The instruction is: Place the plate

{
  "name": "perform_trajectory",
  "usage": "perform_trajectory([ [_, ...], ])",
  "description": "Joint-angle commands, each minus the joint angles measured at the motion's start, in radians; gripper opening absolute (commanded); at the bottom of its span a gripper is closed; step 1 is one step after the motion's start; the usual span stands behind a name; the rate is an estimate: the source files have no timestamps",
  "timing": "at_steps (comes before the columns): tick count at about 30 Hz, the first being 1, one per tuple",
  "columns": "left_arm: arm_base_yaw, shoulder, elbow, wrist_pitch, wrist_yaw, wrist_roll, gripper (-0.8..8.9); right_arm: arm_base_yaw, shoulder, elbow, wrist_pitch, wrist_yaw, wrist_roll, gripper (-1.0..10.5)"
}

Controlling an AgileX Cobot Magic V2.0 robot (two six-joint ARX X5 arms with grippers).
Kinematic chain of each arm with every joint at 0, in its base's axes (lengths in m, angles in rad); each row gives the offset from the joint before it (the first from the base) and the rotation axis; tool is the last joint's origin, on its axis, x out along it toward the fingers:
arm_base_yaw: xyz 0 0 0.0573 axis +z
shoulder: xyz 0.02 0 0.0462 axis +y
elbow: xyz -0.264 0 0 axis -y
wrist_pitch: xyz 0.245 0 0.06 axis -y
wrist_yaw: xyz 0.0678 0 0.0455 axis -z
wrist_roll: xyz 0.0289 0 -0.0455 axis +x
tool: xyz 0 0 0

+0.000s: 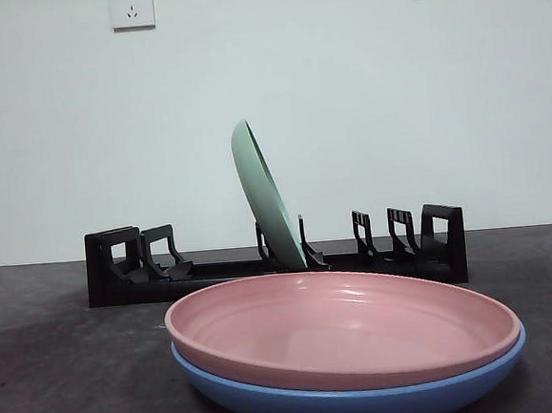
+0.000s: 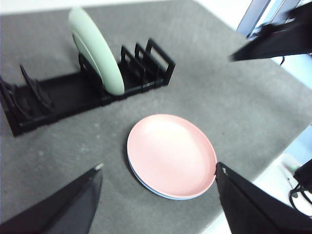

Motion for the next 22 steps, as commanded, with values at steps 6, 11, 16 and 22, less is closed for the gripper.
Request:
perform_trajectory([
  [6,-0.004,-0.053,0.078,-0.084,-0.035,0.027,3.71,0.039,0.409,0.299,0.030,-0.001,-0.069,4.6],
  [11,-0.004,-0.058,0.093,-0.131,-0.035,0.027,3.71,0.042,0.593,0.483,0.071,0.010,-0.069,4.6],
  [16,-0.004,-0.058,0.093,-0.157,-0.034,0.015,3.71,0.043,0.732,0.633,0.101,0.012,-0.048,4.6],
  [22,-0.004,-0.058,0.093,-0.156,-0.034,0.016,3.71,0.058,0.851,0.735,0.126,0.036,-0.048,4.6],
])
